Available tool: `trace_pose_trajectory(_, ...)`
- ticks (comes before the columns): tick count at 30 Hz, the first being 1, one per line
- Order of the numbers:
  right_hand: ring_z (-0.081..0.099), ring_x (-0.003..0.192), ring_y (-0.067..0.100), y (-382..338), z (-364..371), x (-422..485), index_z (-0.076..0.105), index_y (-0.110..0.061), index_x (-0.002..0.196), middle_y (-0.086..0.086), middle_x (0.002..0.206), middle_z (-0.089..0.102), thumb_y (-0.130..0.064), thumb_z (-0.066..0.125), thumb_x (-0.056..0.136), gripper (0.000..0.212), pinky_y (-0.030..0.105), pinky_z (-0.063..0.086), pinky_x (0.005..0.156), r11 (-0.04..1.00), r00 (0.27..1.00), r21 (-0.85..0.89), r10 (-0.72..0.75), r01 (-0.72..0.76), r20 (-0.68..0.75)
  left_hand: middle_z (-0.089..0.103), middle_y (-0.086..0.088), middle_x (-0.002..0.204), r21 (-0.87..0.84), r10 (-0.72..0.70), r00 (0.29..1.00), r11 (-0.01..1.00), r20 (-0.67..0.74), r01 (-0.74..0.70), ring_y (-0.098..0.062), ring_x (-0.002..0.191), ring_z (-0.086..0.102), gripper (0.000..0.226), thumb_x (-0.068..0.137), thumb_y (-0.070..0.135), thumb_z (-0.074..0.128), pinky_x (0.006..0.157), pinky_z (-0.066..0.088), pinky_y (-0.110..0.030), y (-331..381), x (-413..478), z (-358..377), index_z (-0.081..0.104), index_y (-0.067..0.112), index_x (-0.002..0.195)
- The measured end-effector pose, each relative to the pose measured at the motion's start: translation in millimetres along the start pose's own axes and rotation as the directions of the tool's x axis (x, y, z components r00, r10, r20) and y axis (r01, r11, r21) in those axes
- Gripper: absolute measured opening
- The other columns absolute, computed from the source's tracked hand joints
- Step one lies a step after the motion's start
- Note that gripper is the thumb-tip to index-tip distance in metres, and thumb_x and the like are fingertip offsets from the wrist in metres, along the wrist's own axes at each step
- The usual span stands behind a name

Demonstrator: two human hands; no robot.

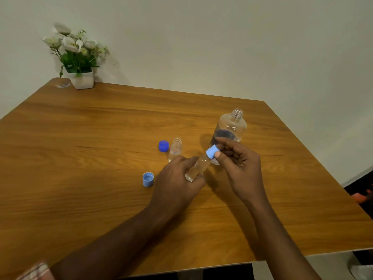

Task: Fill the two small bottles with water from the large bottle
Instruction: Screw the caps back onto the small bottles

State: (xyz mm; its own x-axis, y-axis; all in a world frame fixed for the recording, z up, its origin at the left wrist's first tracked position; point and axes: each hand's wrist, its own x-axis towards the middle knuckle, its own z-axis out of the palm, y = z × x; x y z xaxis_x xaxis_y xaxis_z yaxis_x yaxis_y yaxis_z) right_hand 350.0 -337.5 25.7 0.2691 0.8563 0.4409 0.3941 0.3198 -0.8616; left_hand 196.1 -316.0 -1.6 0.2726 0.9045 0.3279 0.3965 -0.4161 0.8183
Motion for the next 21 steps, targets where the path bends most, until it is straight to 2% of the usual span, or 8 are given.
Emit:
trace_pose_trajectory(5,0.069,0.093,0.015,3.3,-0.9,-2.0,0.072,-0.02,0.104,-0.001,0.098,0.073,-0.006,0.07,0.086,0.023,0.031,0.057,0.08,1.0,1.0,-0.022,0.019,-0.019,0.0,0.062,0.004,0.074,-0.024,-0.02,1.0,1.0,-0.002,0.02,-0.01,0.072,0.056,0.02,0.074,0.025,0.062,0.065,0.049,-0.041,-0.2,-1.6,-1.7,0.068,0.02,0.093)
trace_pose_trajectory(8,0.068,0.083,0.026,1.5,-2.0,0.0,0.074,-0.016,0.095,0.005,0.088,0.073,-0.01,0.074,0.083,0.013,0.036,0.055,0.073,0.998,0.998,-0.014,0.067,-0.067,0.0,0.064,0.003,0.07,-0.023,-0.029,1.0,0.999,-0.003,0.029,-0.012,0.068,0.058,0.018,0.073,0.025,0.062,0.065,0.049,-0.044,-0.7,-1.1,-1.5,0.069,0.015,0.086)
trace_pose_trajectory(10,0.067,0.078,0.03,-0.9,-2.4,2.2,0.074,-0.013,0.089,0.009,0.081,0.072,-0.015,0.076,0.081,0.009,0.033,0.054,0.068,0.996,0.995,-0.019,0.093,-0.092,0.021,0.066,0.003,0.073,-0.023,-0.033,0.999,0.999,0.008,0.033,-0.012,0.068,0.061,0.02,0.072,0.028,0.061,0.064,0.05,-0.045,-2.3,-1.0,-0.8,0.069,0.017,0.088)
trace_pose_trajectory(14,0.064,0.07,0.029,-4.1,-3.6,7.4,0.072,-0.012,0.079,0.01,0.074,0.07,-0.029,0.081,0.075,0.019,0.028,0.051,0.061,0.991,0.993,-0.071,0.116,-0.113,0.031,0.067,0.001,0.077,-0.021,-0.034,0.999,0.999,0.017,0.034,-0.013,0.069,0.062,0.021,0.072,0.03,0.06,0.064,0.052,-0.046,-5.7,-1.2,0.5,0.068,0.019,0.089)
trace_pose_trajectory(18,0.064,0.066,0.031,-4.8,-4.0,6.4,0.073,-0.023,0.077,0.009,0.069,0.068,-0.05,0.064,0.084,0.029,0.045,0.053,0.061,0.994,0.998,-0.08,0.067,-0.069,-0.02,0.068,0.0,0.075,-0.044,-0.043,0.999,0.998,0.007,0.043,-0.014,0.068,0.062,0.018,0.072,0.028,0.061,0.065,0.051,-0.047,-4.3,-1.6,-0.8,0.066,0.019,0.086)
trace_pose_trajectory(19,0.064,0.067,0.03,-3.5,-4.9,6.1,0.073,-0.023,0.081,0.007,0.07,0.069,-0.048,0.061,0.087,0.028,0.048,0.053,0.062,0.995,0.998,-0.079,0.058,-0.061,-0.038,0.068,0.0,0.075,-0.042,-0.047,0.999,0.998,0.012,0.047,-0.014,0.067,0.062,0.02,0.072,0.029,0.06,0.065,0.051,-0.047,-3.7,-1.6,-1.1,0.067,0.017,0.087)
trace_pose_trajectory(21,0.068,0.073,0.026,-0.4,-7.6,6.3,0.074,-0.021,0.091,0.002,0.078,0.072,-0.031,0.062,0.091,0.015,0.05,0.057,0.064,0.997,0.998,-0.06,0.053,-0.056,-0.04,0.067,0.0,0.074,-0.045,-0.054,0.998,0.997,0.021,0.055,-0.015,0.066,0.062,0.024,0.072,0.029,0.06,0.065,0.051,-0.047,-2.7,-1.4,-1.6,0.068,0.014,0.088)
